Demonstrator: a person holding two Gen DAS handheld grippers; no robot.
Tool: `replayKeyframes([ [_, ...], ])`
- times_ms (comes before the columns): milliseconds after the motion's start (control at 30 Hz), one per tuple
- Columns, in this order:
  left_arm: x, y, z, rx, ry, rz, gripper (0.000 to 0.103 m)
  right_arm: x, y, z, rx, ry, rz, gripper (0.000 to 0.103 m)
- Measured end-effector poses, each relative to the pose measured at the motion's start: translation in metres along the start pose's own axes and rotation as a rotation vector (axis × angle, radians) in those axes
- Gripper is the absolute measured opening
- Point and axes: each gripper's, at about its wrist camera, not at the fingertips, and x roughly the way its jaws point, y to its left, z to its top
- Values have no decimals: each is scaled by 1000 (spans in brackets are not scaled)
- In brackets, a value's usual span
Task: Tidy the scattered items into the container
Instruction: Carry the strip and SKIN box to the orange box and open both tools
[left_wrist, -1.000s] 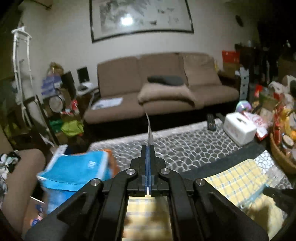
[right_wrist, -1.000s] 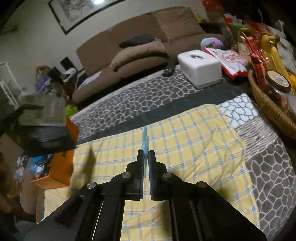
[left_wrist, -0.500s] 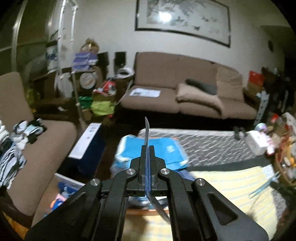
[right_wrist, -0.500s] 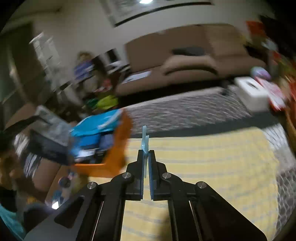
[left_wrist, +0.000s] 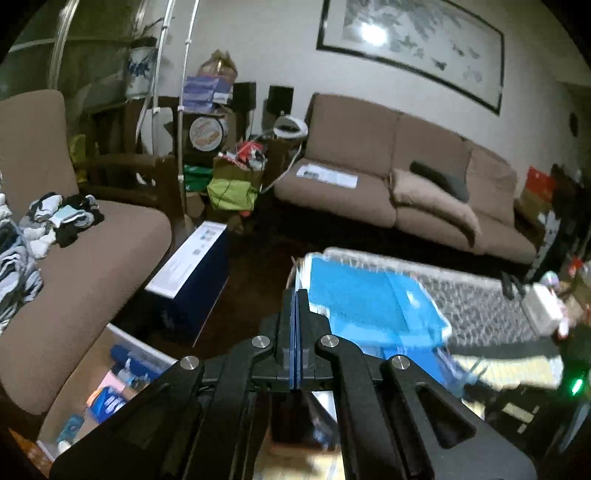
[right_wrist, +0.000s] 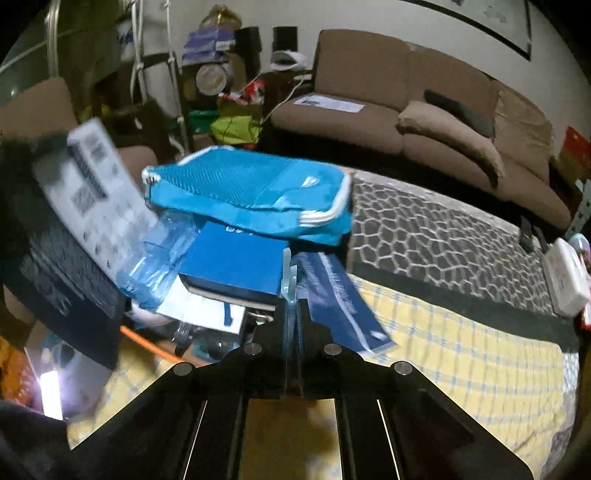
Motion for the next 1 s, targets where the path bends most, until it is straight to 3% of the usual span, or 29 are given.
replayKeyframes([
  [133, 33, -4, 17, -38, 18, -79, 1, 36, 0, -5, -21, 58, 23, 3],
  [233, 56, -18, 25, -65, 33, -155, 3, 49, -6, -4, -14, 54, 69, 6],
  [300, 73, -43, 25, -23, 65, -171, 3, 51, -12, -2, 6, 55, 120, 8],
  [333, 81, -54, 24, 6, 80, -172, 3, 48, -17, -2, 27, 52, 152, 11],
  [400, 102, -79, 15, 65, 153, -201, 3, 39, -26, -3, 64, 50, 206, 42],
  [533, 111, -98, 1, 75, 219, -215, 5, -3, -48, -14, 99, 0, 235, 48],
  [567, 105, -99, 3, 68, 214, -220, 18, -11, -53, -15, 104, -8, 225, 63],
  [600, 98, -99, 4, 71, 201, -219, 52, -20, -60, -18, 117, -18, 205, 76],
  [667, 79, -97, 4, 101, 123, -195, 97, -35, -72, -25, 137, -35, 156, 79],
  [733, 63, -88, 1, 114, 76, -152, 96, -47, -80, -33, 150, -29, 93, 78],
  [833, 28, -65, -14, 48, 118, -163, 95, -70, -92, -50, 177, -41, 57, 80],
  [900, -6, -52, -32, -3, 99, -176, 103, -85, -99, -64, 198, -53, 41, 84],
  [1000, -58, -55, -81, 12, 70, -166, 103, -109, -104, -89, 219, -64, 1, 84],
])
